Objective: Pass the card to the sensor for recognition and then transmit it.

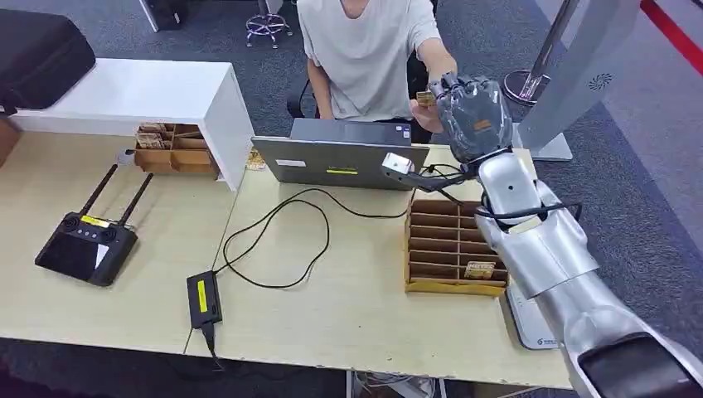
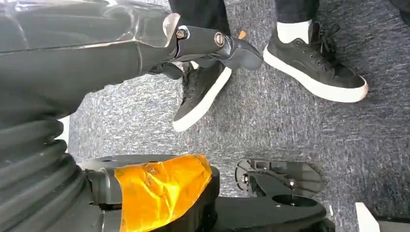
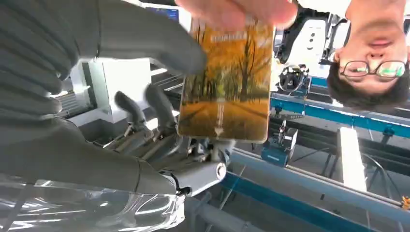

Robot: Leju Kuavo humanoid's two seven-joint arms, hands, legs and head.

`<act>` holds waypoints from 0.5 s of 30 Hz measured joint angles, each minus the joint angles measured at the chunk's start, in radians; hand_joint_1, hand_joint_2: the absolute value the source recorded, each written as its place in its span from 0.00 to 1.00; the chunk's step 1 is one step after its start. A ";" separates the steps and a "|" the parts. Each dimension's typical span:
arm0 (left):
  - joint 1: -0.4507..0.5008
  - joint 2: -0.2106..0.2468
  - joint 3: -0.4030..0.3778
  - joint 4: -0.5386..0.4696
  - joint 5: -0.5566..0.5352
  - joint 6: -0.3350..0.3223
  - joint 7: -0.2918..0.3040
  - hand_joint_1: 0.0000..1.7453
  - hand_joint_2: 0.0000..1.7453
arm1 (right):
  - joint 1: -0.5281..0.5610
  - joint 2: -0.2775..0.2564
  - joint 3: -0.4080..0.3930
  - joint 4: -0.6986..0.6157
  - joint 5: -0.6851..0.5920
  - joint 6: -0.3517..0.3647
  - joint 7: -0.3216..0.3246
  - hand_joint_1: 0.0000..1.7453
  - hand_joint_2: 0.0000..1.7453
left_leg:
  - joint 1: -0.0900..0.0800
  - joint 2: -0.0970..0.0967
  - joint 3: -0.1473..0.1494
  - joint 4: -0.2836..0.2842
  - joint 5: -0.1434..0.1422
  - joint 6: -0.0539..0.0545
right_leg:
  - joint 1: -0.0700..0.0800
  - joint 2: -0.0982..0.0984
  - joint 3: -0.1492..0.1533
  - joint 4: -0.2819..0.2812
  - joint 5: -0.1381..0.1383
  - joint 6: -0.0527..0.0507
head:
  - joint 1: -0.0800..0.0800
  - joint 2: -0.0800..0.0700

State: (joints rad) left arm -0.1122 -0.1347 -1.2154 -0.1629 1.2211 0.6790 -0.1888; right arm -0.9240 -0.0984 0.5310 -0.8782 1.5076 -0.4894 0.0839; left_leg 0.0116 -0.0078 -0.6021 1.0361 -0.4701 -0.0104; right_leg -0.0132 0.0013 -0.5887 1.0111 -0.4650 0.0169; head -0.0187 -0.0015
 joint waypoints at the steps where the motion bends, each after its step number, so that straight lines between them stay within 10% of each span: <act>1: 0.000 0.000 0.000 0.000 0.000 0.000 -0.002 0.00 1.00 | 0.000 0.000 0.002 0.002 -0.003 0.000 0.000 0.00 1.00 | 0.000 0.000 0.000 0.000 0.000 0.000 | 0.000 0.000 0.000 0.000 0.000 0.000 | 0.000 0.000; 15: 0.000 0.000 0.000 0.000 0.014 0.000 -0.013 0.00 1.00 | 0.000 0.000 0.019 0.005 -0.016 0.001 0.006 0.00 1.00 | 0.000 0.000 0.000 0.000 0.000 0.000 | 0.000 0.000 0.000 0.000 0.000 0.000 | 0.000 0.000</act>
State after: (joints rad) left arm -0.1119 -0.1347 -1.2158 -0.1625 1.2356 0.6790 -0.2014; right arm -0.9241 -0.0984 0.5505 -0.8736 1.4920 -0.4887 0.0900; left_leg 0.0116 -0.0077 -0.6021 1.0361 -0.4701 -0.0104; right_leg -0.0132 0.0013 -0.5887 1.0111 -0.4650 0.0169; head -0.0187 -0.0015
